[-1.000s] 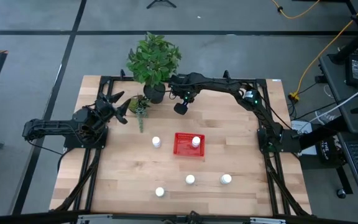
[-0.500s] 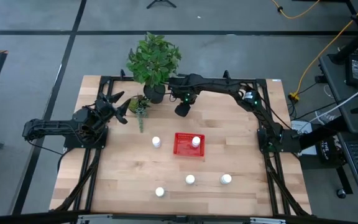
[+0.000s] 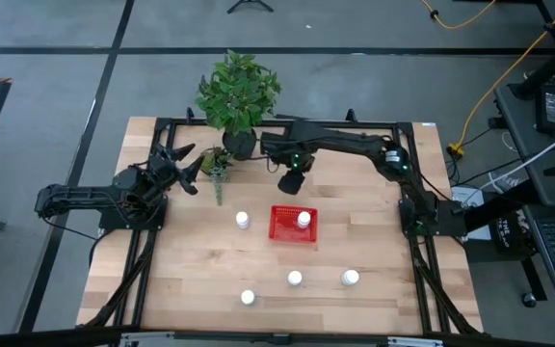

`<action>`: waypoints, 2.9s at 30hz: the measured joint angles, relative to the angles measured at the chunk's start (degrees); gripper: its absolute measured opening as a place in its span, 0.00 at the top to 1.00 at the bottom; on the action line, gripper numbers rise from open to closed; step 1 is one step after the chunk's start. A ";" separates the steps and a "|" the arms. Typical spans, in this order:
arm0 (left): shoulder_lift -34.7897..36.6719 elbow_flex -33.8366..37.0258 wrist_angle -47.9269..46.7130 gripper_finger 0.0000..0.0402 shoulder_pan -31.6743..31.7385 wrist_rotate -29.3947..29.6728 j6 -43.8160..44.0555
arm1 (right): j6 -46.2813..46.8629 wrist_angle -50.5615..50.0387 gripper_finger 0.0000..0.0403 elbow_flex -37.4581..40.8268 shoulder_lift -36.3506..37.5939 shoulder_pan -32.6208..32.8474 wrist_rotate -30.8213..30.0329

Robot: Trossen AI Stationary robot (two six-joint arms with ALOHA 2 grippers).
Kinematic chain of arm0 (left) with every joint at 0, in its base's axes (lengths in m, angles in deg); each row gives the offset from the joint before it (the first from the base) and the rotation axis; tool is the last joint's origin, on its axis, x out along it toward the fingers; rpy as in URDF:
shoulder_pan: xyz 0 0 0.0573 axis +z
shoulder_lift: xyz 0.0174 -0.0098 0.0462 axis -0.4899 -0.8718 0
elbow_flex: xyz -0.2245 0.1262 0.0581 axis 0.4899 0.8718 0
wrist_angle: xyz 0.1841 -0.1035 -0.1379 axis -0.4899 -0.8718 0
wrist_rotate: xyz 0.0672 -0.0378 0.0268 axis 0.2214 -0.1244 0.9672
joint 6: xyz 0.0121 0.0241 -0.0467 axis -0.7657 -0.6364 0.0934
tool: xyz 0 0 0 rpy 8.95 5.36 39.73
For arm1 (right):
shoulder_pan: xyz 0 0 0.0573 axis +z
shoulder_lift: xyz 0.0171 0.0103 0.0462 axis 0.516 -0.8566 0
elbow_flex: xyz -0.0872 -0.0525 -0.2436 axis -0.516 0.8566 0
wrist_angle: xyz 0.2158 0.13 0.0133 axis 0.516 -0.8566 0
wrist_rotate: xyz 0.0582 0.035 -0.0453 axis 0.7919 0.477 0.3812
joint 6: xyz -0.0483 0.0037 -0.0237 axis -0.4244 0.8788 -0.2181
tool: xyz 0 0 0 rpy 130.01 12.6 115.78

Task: Pick and place pill bottles into a basket
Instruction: Put the white pill bottle into the red bin

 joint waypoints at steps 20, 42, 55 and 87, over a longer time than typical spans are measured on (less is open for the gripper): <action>-0.02 0.01 -2.84 0.39 -0.02 -6.90 2.22 | 5.15 12.01 0.60 0.46 11.60 17.34 -2.97; 0.00 0.01 -2.87 0.39 0.00 -6.88 2.54 | 2.86 26.73 0.60 23.63 7.77 17.98 -0.87; 0.00 0.01 -2.85 0.39 -0.02 -6.85 2.51 | 1.95 31.04 0.60 25.89 7.85 17.43 -2.94; -0.01 0.01 -2.87 0.39 -0.01 -6.84 4.50 | 6.49 28.90 0.12 28.47 7.68 16.42 -1.92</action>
